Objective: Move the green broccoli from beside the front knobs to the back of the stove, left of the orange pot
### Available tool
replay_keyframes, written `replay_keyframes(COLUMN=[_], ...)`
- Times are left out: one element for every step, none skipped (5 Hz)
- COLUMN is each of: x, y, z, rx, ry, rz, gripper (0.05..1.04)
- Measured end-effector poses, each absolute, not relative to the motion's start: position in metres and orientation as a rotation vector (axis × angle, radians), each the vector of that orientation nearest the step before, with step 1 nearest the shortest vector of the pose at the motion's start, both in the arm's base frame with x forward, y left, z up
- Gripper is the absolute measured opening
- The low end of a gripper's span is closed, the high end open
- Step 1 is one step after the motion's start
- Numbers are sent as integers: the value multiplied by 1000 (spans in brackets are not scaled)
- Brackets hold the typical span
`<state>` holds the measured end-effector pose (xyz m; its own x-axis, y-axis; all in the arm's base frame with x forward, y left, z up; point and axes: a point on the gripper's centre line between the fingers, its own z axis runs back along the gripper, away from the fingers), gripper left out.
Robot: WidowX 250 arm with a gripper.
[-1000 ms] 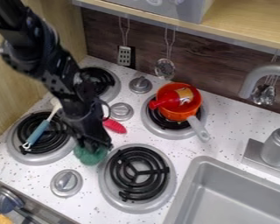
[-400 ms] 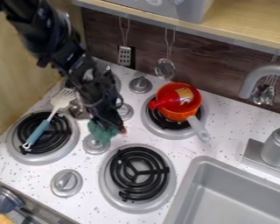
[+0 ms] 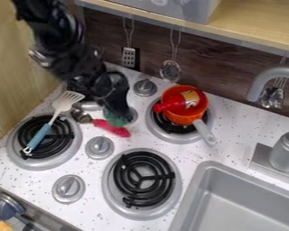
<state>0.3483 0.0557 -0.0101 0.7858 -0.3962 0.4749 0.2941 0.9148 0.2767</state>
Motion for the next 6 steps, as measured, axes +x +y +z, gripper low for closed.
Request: replay_keyframes(x=[375,392,407,419,427,431], y=[56,57,61,68,74,73], z=[-7,-5,-11,-21,-26,-34], rx=[182,187,183,172,166,144], ry=[-594,-600,-585,-574,-559,-576], rz=[-398,-446,-500,-503,-474,-467], gripper=[290,290,290,290,349,630])
